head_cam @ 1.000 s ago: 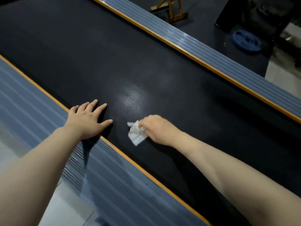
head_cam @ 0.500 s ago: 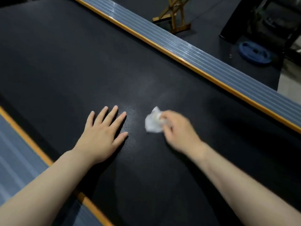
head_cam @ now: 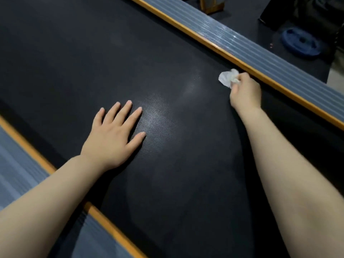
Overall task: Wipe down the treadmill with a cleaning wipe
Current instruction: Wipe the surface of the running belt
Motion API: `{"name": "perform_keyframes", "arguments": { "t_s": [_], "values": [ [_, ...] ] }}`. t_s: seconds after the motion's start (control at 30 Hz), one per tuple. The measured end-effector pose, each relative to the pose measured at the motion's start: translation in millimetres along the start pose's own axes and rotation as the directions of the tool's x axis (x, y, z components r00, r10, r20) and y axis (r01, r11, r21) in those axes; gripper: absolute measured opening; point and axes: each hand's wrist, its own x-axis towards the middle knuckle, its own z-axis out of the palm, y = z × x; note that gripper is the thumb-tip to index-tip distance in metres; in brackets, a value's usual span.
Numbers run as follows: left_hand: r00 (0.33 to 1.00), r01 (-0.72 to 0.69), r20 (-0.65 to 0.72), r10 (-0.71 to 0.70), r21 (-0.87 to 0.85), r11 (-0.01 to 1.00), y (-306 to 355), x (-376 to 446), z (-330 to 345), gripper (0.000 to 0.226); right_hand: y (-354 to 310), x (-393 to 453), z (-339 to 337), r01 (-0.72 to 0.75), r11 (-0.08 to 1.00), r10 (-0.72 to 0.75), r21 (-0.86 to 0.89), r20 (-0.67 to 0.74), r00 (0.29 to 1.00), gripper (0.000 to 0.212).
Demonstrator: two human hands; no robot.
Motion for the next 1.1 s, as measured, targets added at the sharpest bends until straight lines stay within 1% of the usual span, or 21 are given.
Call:
{"name": "perform_keyframes", "arguments": {
  "t_s": [0.07, 0.1, 0.17, 0.23, 0.27, 0.3, 0.33, 0.4, 0.47, 0.5, 0.57, 0.63, 0.7, 0.77, 0.83, 0.87, 0.93, 1.0, 1.03, 1.07, 1.1],
  "values": [
    [1.000, 0.008, 0.004, -0.008, -0.002, 1.000, 0, 0, -1, 0.074, -17, -71, -9, 0.248, 0.962, -0.252, 0.110, 0.021, 0.968, 0.022],
    [1.000, 0.006, 0.013, -0.006, -0.004, 1.000, 1, 0, -2, 0.075, -27, -118, -22, 0.399, 0.896, -0.418, 0.195, 0.072, 0.905, 0.021],
    [0.999, 0.008, 0.032, -0.007, -0.009, 1.000, 0, -1, -3, 0.078, -46, -222, -53, 0.623, 0.687, -0.722, 0.374, 0.263, 0.640, 0.023],
    [0.997, 0.033, 0.073, -0.031, -0.017, 0.999, 3, 1, -7, 0.078, -56, -285, -78, 0.712, 0.515, -0.840, 0.477, 0.447, 0.308, 0.016],
    [0.993, 0.052, 0.107, -0.049, -0.023, 0.998, 6, 2, -10, 0.075, -56, -285, -83, 0.734, 0.471, -0.843, 0.488, 0.495, 0.212, 0.010],
    [0.989, 0.069, 0.134, -0.064, -0.033, 0.997, 11, 1, -13, 0.071, -51, -265, -83, 0.785, 0.443, -0.839, 0.434, 0.508, 0.193, 0.006],
    [0.987, 0.073, 0.149, -0.065, -0.046, 0.996, 17, -2, -16, 0.069, -46, -231, -79, 0.823, 0.463, -0.814, 0.329, 0.525, 0.249, 0.009],
    [0.989, 0.000, 0.146, 0.010, -0.064, 0.998, 32, -13, -18, 0.066, -21, -144, -61, 0.789, 0.604, -0.761, 0.117, 0.380, 0.526, 0.023],
    [0.989, -0.085, 0.113, 0.092, -0.066, 0.994, 44, -28, -13, 0.065, 18, -62, -54, 0.477, 0.872, -0.446, -0.106, 0.228, 0.865, 0.029],
    [0.991, -0.094, 0.090, 0.100, -0.061, 0.994, 47, -33, -8, 0.068, 41, -30, -53, 0.251, 0.942, -0.216, -0.221, 0.172, 0.961, 0.028],
    [0.995, -0.078, 0.060, 0.081, -0.047, 0.996, 46, -36, -2, 0.073, 67, 3, -51, -0.129, 0.960, 0.146, -0.247, 0.052, 0.988, 0.031],
    [0.997, -0.070, 0.036, 0.072, -0.043, 0.997, 44, -34, 3, 0.072, 65, 2, -42, -0.237, 0.955, 0.239, -0.178, -0.006, 0.971, 0.032],
    [0.996, -0.077, 0.033, 0.079, -0.051, 0.996, 44, -32, 4, 0.072, 49, -24, -34, -0.149, 0.984, 0.149, -0.101, 0.000, 0.989, 0.034],
    [0.996, -0.079, 0.033, 0.081, -0.056, 0.995, 44, -33, 5, 0.072, 30, -77, -37, 0.095, 0.995, -0.095, -0.012, 0.032, 0.995, 0.036],
    [0.997, -0.074, 0.027, 0.075, -0.045, 0.996, 44, -32, 5, 0.071, 11, -155, -49, 0.386, 0.915, -0.397, 0.118, 0.091, 0.913, 0.028],
    [0.997, -0.075, 0.027, 0.076, -0.044, 0.996, 44, -32, 5, 0.071, 1, -201, -61, 0.513, 0.831, -0.546, 0.215, 0.142, 0.825, 0.024],
    [0.997, -0.074, 0.027, 0.076, -0.050, 0.996, 45, -33, 5, 0.071, -13, -283, -86, 0.670, 0.644, -0.765, 0.370, 0.294, 0.573, 0.020],
    [0.997, -0.078, 0.014, 0.079, -0.061, 0.995, 44, -34, 5, 0.071, -14, -322, -102, 0.744, 0.498, -0.840, 0.445, 0.459, 0.289, 0.012],
    [0.997, -0.080, 0.005, 0.081, -0.067, 0.995, 44, -34, 4, 0.071, -12, -321, -103, 0.772, 0.439, -0.850, 0.459, 0.491, 0.192, 0.008],
    [0.997, -0.081, 0.002, 0.081, -0.071, 0.994, 43, -34, 5, 0.071, -11, -309, -100, 0.801, 0.391, -0.861, 0.455, 0.489, 0.142, 0.005],
    [0.997, -0.082, 0.006, 0.082, -0.072, 0.994, 43, -34, 5, 0.071, -11, -291, -95, 0.823, 0.373, -0.867, 0.429, 0.476, 0.146, 0.006]
  ]
}}
